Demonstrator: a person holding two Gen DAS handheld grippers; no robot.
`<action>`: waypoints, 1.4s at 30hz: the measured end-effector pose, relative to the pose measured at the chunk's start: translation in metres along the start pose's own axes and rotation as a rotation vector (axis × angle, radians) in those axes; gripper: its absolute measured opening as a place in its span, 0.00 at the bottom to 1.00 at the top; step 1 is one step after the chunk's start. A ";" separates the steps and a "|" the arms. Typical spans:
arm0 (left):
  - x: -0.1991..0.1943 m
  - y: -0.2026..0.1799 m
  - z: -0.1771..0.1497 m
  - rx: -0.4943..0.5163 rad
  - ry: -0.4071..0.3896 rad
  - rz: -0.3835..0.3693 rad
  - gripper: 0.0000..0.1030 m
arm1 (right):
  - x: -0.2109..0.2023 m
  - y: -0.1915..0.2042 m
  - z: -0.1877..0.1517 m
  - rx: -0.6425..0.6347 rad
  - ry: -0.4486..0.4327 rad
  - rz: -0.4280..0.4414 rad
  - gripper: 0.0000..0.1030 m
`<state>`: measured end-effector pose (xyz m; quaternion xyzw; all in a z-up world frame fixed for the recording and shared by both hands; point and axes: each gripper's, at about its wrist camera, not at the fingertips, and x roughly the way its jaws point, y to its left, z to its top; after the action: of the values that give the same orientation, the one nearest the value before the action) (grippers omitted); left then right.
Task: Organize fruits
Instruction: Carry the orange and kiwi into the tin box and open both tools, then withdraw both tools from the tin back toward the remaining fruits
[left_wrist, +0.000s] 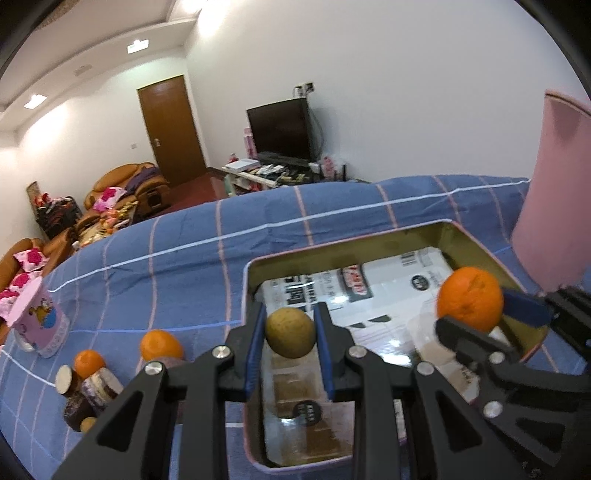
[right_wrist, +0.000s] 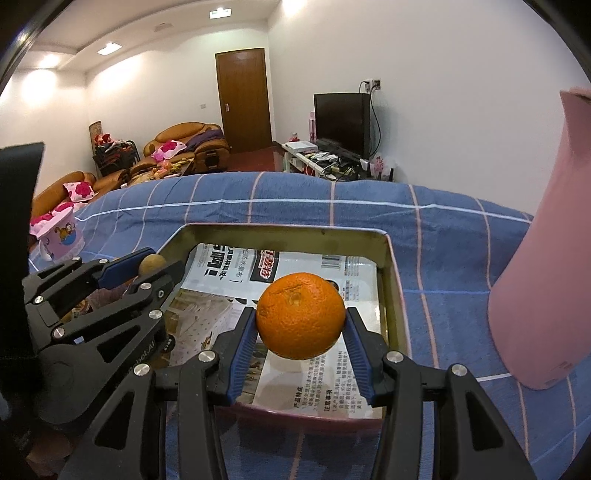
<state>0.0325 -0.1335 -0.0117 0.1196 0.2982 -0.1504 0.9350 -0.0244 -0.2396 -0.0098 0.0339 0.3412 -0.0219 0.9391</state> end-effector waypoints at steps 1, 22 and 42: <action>0.000 -0.001 0.000 0.007 -0.001 -0.006 0.27 | 0.001 -0.001 0.000 0.007 0.006 0.007 0.49; -0.032 0.003 -0.006 -0.022 -0.142 0.065 1.00 | -0.042 -0.011 0.003 0.083 -0.255 -0.065 0.71; -0.049 0.032 -0.021 -0.076 -0.141 0.101 1.00 | -0.050 -0.005 -0.006 0.138 -0.298 -0.146 0.71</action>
<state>-0.0054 -0.0864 0.0050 0.0882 0.2305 -0.0996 0.9639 -0.0668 -0.2427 0.0170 0.0696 0.1973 -0.1181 0.9707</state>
